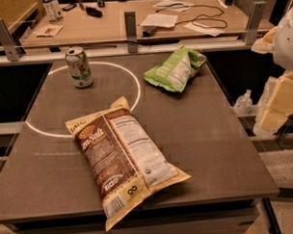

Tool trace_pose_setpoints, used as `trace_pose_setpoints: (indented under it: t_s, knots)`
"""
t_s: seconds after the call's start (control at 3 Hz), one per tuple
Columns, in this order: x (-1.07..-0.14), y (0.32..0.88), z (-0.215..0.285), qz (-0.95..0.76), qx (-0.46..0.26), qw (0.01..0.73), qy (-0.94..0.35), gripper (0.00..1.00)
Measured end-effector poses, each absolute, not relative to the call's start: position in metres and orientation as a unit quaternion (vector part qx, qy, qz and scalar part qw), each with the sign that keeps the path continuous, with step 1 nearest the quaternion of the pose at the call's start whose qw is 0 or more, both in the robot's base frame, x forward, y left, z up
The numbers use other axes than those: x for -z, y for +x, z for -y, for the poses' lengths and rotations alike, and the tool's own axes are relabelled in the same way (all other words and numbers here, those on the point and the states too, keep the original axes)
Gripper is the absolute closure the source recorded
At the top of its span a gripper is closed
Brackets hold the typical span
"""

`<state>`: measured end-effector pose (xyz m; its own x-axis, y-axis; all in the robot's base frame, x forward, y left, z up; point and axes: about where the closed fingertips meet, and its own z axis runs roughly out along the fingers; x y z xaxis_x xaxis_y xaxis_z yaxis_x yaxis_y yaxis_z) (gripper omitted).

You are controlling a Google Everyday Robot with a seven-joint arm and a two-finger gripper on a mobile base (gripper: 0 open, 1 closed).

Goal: Move green rice chip bag near brown chip bag

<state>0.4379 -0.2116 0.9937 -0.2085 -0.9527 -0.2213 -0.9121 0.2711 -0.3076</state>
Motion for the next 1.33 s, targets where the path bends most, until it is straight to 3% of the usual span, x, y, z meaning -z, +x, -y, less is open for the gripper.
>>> trace_pose_setpoints:
  t_s: [1.0, 1.33]
  knots:
    - [-1.001, 0.465, 0.217, -0.737, 0.051, 0.208, -0.641, 0.00]
    - [-0.979, 0.483, 0.219, -0.704, 0.041, 0.179, -0.686, 0.00]
